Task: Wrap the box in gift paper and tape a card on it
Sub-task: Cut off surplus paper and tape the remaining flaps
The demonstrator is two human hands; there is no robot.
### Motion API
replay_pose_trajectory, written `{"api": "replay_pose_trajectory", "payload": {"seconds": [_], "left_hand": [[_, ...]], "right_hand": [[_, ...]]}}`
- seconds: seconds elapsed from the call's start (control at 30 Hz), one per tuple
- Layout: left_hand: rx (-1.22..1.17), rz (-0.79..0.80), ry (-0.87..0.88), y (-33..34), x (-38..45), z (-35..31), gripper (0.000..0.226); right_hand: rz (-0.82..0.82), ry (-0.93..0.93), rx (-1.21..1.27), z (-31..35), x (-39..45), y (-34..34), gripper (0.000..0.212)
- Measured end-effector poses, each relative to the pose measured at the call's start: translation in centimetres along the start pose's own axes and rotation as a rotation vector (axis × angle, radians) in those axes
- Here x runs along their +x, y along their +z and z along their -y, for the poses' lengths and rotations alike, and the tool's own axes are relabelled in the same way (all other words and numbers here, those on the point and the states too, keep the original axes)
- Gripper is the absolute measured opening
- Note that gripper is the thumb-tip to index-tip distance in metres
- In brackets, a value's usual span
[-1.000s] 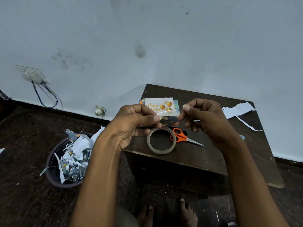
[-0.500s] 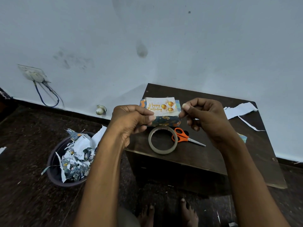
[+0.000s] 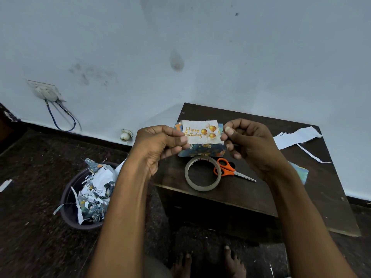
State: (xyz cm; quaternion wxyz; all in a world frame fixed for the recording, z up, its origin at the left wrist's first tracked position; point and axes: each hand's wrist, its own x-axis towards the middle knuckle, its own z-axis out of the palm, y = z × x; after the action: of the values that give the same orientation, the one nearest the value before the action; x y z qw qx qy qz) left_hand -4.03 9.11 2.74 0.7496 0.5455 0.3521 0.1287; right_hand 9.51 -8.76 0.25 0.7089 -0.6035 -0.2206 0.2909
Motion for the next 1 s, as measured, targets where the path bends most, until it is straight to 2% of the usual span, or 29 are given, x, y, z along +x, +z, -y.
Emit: {"api": "replay_pose_trajectory", "payload": {"seconds": [0.23, 0.4, 0.77, 1.0], "left_hand": [[0.041, 0.054, 0.079, -0.6, 0.3, 0.1, 0.014], [0.065, 0.074, 0.136, -0.8, 0.6, 0.3, 0.015], [0.132, 0.079, 0.214, -0.5, 0.6, 0.4, 0.017], [0.463, -0.061, 0.424, -0.4, 1.6, 1.3, 0.022]], "right_hand": [[0.060, -0.001, -0.038, 0.1, -0.2, -0.7, 0.010], [0.045, 0.013, -0.084, 0.2, -0.3, -0.7, 0.013], [-0.206, -0.072, -0.321, -1.0, 0.2, 1.1, 0.021], [-0.310, -0.041, -0.385, -1.3, 0.4, 1.6, 0.022]]}}
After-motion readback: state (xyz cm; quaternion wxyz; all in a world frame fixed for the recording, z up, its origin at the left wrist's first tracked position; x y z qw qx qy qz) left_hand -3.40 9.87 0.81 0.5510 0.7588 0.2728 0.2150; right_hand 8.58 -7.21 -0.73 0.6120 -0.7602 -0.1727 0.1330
